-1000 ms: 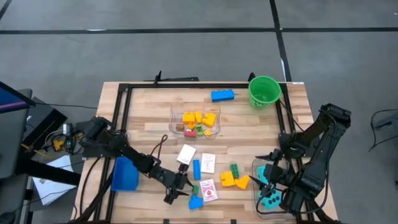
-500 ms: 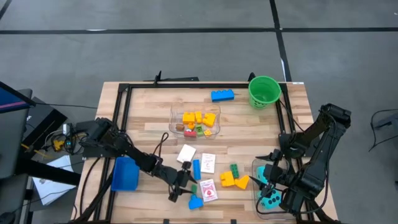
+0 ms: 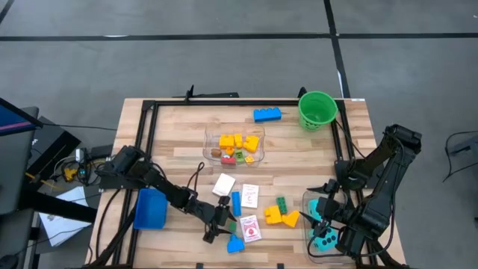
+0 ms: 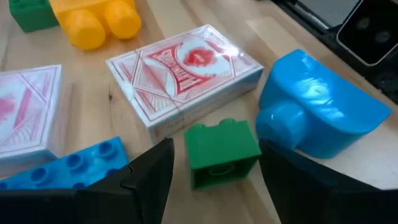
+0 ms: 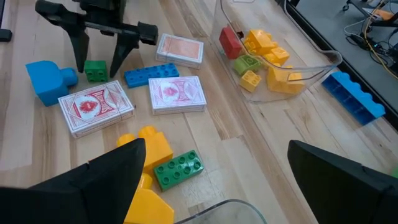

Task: Pick & Place Toys
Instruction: Put the green game piece into the top transparent bin, then put the orange playing card box into the blue bin

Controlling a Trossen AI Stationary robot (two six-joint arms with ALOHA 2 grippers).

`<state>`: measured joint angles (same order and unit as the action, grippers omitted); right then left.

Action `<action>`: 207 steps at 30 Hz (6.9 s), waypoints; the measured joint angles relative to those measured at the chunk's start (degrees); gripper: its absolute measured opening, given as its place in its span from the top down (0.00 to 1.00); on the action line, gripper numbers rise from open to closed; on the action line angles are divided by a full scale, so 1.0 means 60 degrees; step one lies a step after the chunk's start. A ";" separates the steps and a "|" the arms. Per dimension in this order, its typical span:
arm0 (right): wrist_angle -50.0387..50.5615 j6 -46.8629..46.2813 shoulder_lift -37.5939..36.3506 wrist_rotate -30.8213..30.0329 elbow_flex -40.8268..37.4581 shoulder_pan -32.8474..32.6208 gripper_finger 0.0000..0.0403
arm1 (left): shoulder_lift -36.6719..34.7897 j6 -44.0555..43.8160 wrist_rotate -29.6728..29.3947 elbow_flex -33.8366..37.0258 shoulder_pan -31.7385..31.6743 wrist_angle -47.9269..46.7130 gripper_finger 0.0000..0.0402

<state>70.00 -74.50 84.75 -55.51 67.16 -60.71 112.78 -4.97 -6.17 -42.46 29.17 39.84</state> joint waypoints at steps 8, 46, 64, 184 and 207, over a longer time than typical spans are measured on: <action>0.0003 0.0007 -0.0004 0.0000 0.0000 0.0000 0.05 | 0.0020 -0.0004 -0.0321 0.0000 0.0000 0.0014 0.47; 0.0120 0.0015 -0.0001 0.0007 0.0000 0.0000 0.05 | -0.4007 0.3054 -0.0817 0.0012 -0.2894 -0.2323 0.68; 0.0222 -0.0007 -0.0004 -0.0007 0.0000 0.0000 0.05 | -0.4642 0.1052 -0.4041 0.0006 -0.5778 -0.5226 0.67; 0.0125 -0.0004 -0.0002 0.0029 -0.0005 0.0069 0.05 | -0.2730 -0.1502 0.0437 0.1104 -0.1731 -0.3459 0.14; 0.0103 -0.0004 -0.0004 0.0029 -0.0005 0.0066 0.05 | -0.2850 -0.4274 0.0753 0.1045 -0.0087 -0.4882 0.15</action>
<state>70.62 -74.52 84.73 -55.33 67.12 -60.31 95.68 -30.62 -1.65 -36.18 28.64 10.55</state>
